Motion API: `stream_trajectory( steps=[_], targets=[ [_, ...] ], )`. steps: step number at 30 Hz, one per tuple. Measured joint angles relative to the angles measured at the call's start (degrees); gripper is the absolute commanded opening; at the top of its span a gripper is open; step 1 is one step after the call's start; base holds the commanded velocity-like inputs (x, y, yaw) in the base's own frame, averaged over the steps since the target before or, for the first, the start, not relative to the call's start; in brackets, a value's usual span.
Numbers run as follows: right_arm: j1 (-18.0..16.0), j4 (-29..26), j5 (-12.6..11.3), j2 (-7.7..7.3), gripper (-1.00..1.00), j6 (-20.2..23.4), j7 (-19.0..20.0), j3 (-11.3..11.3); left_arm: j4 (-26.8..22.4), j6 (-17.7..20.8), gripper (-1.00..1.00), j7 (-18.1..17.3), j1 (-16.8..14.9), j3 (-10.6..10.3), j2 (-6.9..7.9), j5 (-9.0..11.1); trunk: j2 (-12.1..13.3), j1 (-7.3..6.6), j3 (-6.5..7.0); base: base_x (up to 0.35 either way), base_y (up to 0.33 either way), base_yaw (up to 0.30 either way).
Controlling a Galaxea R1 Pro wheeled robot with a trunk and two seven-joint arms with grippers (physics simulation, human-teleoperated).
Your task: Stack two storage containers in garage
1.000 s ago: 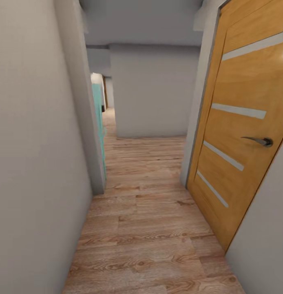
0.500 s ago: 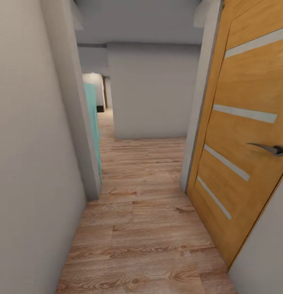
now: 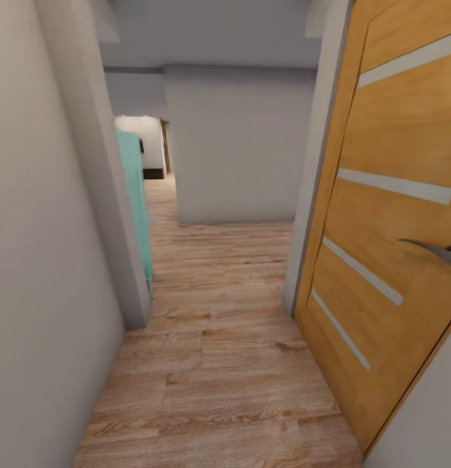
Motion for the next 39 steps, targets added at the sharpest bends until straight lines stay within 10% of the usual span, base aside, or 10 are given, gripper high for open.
stream_trajectory(
  steps=[39],
  targets=[
    [0.0, 0.0, 0.0, -0.01, 1.0, 0.0, 0.0, -0.1, 0.0, -2.6, 1.0, -0.6, 0.0, 0.0, 0.01, 0.1, 0.0, -0.01, 0.0, 0.318, -0.018, 0.016]
  ],
)
